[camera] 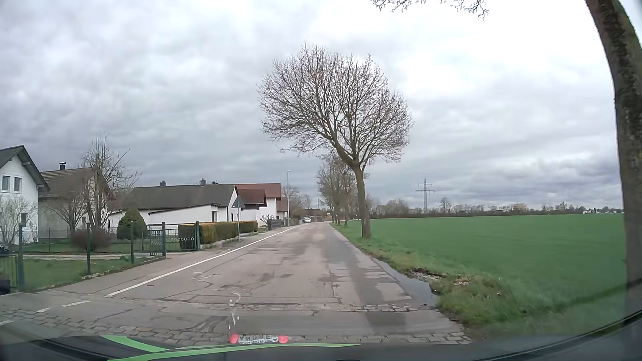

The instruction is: Follow the waypoints while adhering to traffic rules and regulations

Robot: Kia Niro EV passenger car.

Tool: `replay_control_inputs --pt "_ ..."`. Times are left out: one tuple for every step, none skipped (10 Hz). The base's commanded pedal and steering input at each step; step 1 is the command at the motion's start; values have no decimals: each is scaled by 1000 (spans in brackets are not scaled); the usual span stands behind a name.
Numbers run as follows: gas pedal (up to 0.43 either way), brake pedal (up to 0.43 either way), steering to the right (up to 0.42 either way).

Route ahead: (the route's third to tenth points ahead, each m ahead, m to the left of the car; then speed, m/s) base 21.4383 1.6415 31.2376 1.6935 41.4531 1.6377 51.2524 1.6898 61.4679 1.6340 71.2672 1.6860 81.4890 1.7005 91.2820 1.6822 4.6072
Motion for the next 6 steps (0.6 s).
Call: replay_control_inputs --pt "130 0 -12" --pt "130 0 -9" --pt "130 0 -7" --pt "130 0 -1" --pt "157 0 1" --pt "169 0 2"
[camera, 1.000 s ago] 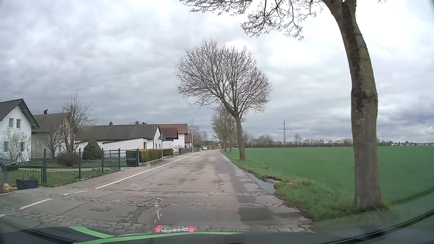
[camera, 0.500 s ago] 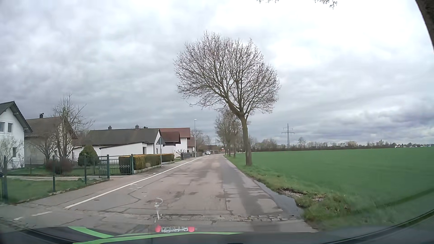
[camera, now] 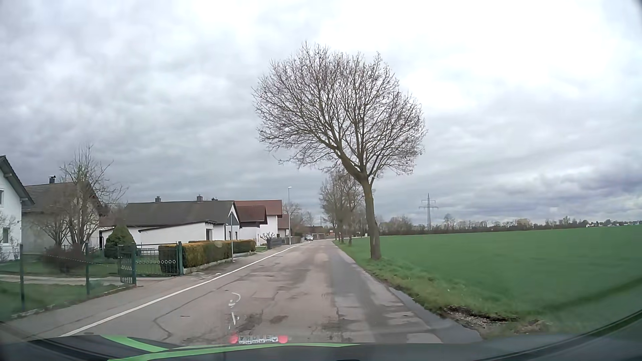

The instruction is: Follow the waypoints while adhering to traffic rules and regulations

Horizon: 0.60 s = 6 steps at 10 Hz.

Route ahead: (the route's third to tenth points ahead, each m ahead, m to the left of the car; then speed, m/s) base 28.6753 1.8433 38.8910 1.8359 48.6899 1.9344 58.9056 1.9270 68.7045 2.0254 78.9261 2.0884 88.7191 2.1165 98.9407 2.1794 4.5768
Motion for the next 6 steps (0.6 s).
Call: replay_control_inputs --pt "169 0 5" --pt "169 0 7" --pt "169 0 7" --pt "169 0 8" --pt "169 0 8" --pt "177 0 10"
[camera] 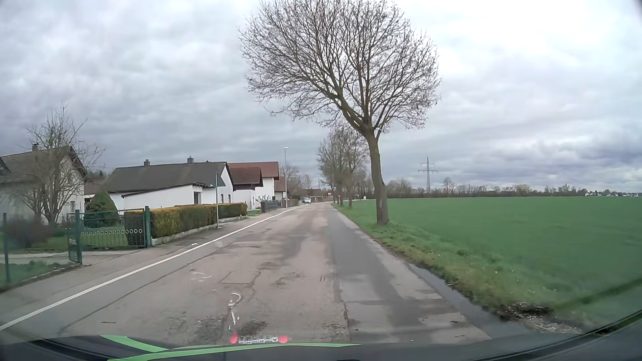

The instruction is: Follow the waypoints while adhering to traffic rules and regulations

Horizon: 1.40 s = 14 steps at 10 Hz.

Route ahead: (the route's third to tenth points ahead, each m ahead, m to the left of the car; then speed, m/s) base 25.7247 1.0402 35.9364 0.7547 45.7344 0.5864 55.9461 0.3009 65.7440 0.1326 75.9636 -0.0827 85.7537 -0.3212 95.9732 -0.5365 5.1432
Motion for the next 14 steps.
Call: replay_control_inputs --pt "240 0 12" --pt "280 0 12" --pt "260 0 12" --pt "228 0 12" --pt "228 0 11" --pt "228 0 10" --pt "228 0 9" --pt "220 0 4" --pt "130 0 4" --pt "130 0 3" --pt "130 0 4" --pt "130 0 3" --pt "130 0 3" --pt "130 0 4"
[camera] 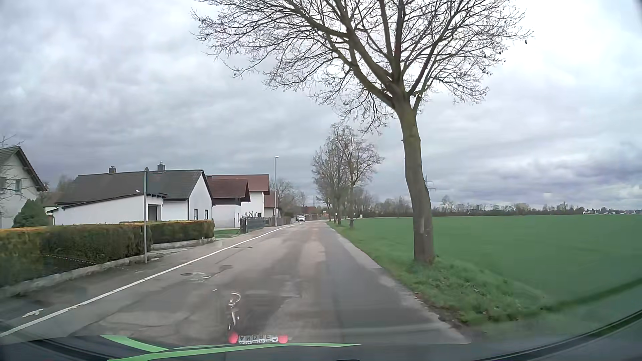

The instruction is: Follow the waypoints while adhering to traffic rules and regulations

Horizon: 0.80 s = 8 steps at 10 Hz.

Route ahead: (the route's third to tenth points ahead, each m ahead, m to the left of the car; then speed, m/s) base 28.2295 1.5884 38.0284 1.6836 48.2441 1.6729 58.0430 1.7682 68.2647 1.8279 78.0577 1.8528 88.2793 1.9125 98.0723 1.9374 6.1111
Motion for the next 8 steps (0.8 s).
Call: replay_control_inputs --pt "130 0 3" --pt "130 0 3" --pt "138 0 4" --pt "138 0 3" --pt "138 0 4" --pt "138 0 3" --pt "138 0 3" --pt "138 0 3"
